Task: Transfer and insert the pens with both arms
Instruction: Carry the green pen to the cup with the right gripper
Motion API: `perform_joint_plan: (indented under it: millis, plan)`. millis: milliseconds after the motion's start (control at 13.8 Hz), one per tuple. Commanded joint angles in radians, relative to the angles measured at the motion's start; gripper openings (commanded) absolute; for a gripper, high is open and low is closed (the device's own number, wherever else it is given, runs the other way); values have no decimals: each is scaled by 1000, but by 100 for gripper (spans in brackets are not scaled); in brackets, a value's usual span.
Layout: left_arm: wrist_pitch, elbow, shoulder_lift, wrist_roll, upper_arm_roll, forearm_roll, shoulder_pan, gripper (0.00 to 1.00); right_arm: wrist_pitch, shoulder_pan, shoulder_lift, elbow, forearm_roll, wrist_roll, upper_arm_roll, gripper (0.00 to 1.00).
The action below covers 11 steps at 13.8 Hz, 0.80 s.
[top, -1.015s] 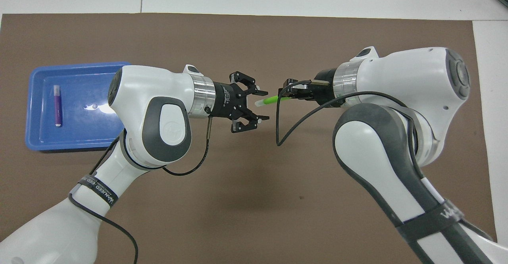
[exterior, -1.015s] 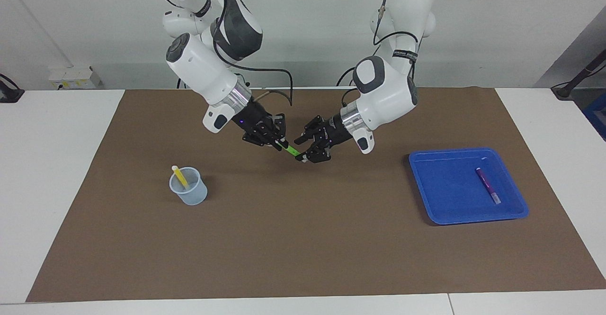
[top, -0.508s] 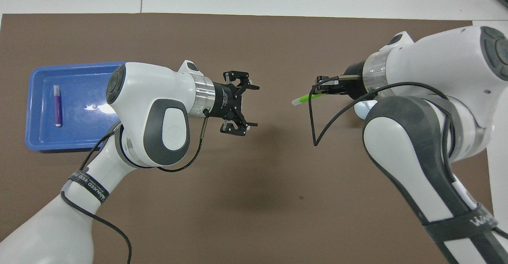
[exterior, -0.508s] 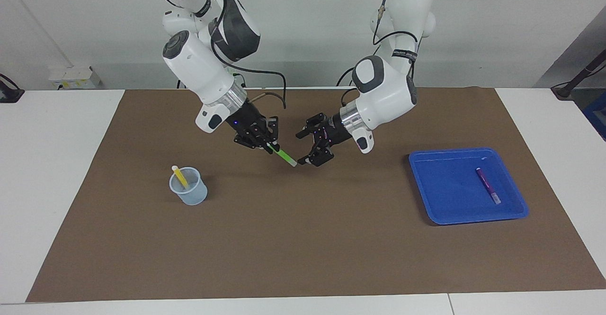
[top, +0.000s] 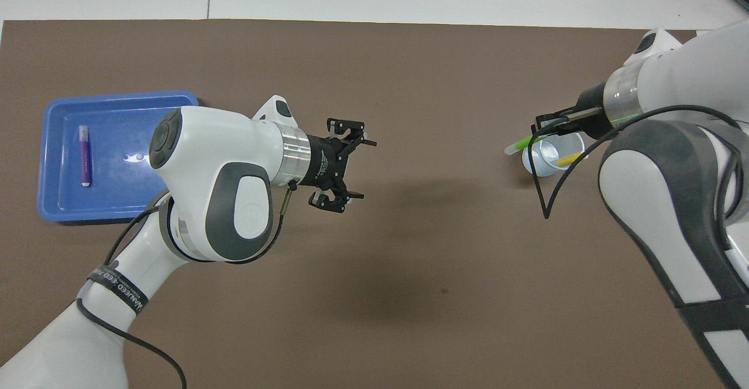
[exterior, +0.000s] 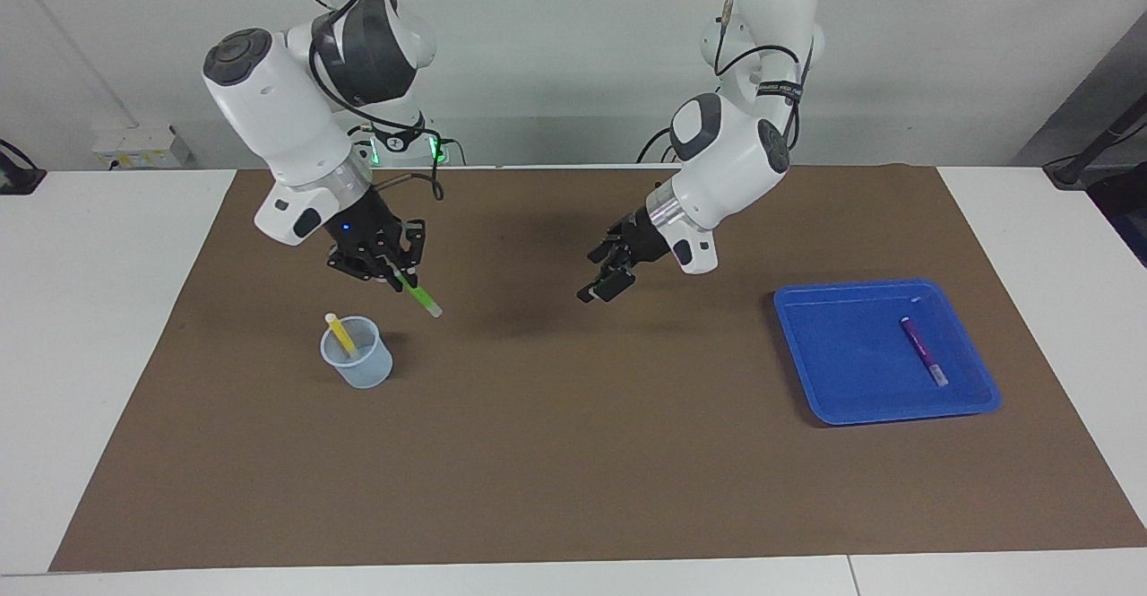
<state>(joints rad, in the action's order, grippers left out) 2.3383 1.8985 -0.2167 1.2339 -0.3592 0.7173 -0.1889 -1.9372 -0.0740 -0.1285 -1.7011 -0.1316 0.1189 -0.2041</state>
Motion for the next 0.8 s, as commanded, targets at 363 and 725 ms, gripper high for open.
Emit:
perform_joint_plan:
  millis: [363,725]
  plan:
    - [-244,7,43,-354,9,-312,152,100,-64,-96,-13,-69,139,153,-12,0]
    - [-280,-1,46,-600,9,-502,238,100,-164,-101,-28,-140,153,146,-11,0]
